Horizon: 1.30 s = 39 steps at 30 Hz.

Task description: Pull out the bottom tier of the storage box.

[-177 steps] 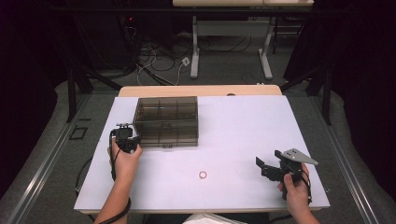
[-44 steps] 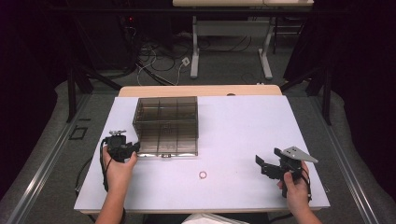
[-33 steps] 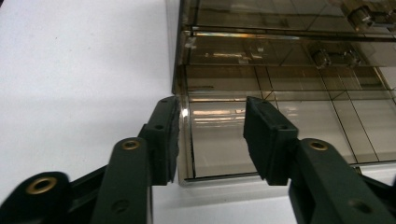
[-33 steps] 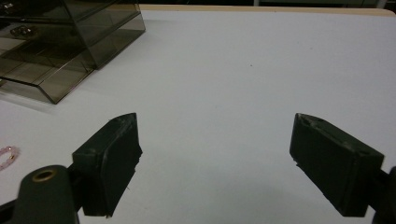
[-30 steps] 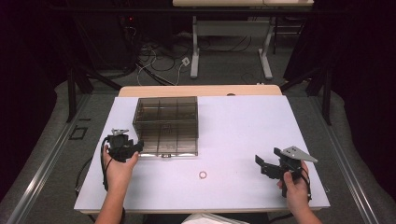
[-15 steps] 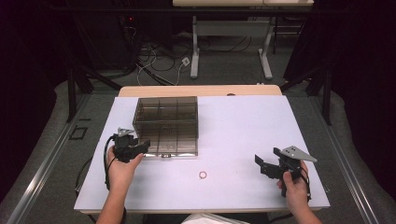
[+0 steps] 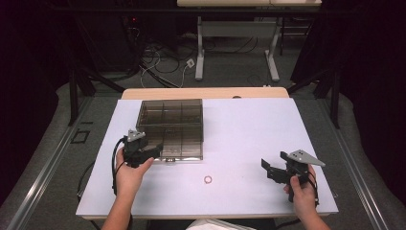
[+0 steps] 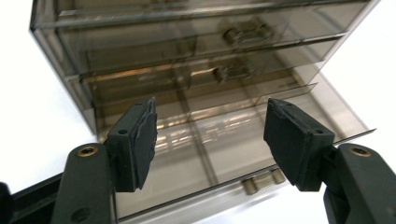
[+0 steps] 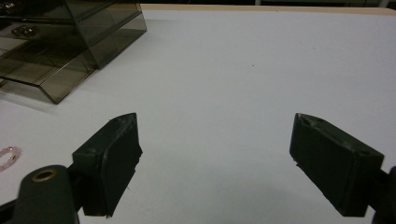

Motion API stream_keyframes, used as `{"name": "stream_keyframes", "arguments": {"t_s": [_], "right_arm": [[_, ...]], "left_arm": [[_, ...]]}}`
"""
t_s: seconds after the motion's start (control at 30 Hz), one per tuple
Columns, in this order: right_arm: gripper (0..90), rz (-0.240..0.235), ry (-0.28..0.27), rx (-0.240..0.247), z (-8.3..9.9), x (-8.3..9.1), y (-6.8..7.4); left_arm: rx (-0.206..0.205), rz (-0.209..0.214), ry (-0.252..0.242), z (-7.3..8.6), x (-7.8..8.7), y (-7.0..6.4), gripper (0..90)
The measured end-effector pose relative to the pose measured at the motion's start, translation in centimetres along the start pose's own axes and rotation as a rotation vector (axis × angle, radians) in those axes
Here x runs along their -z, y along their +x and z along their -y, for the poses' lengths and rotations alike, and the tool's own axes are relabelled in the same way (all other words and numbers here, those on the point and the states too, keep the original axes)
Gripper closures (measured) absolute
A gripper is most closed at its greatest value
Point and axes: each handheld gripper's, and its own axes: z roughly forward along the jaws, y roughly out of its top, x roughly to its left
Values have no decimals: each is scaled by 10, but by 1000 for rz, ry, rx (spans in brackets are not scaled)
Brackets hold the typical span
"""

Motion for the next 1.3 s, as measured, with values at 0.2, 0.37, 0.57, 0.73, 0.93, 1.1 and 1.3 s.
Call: {"name": "stream_keyframes", "arguments": {"t_s": [0.2,0.37,0.57,0.73,0.93,1.1,1.3], "right_arm": [[156,1,4,8,0,0,0],[156,1,4,10,0,0,0],[156,1,0,13,0,0,0],[156,2,6,11,0,0,1],[156,3,6,12,0,0,1],[156,1,4,12,0,0,1],[156,-1,1,13,0,0,1]], "left_arm": [[-10,48,8,-2,0,-12,336],[-30,91,0,-3,-3,-23,307],[-95,113,-12,-4,-5,-36,227],[-101,159,-16,-2,-10,-46,185],[-118,227,-2,1,-18,-58,166],[-150,260,2,4,-22,-72,170],[-193,290,6,7,-25,-86,229]]}}
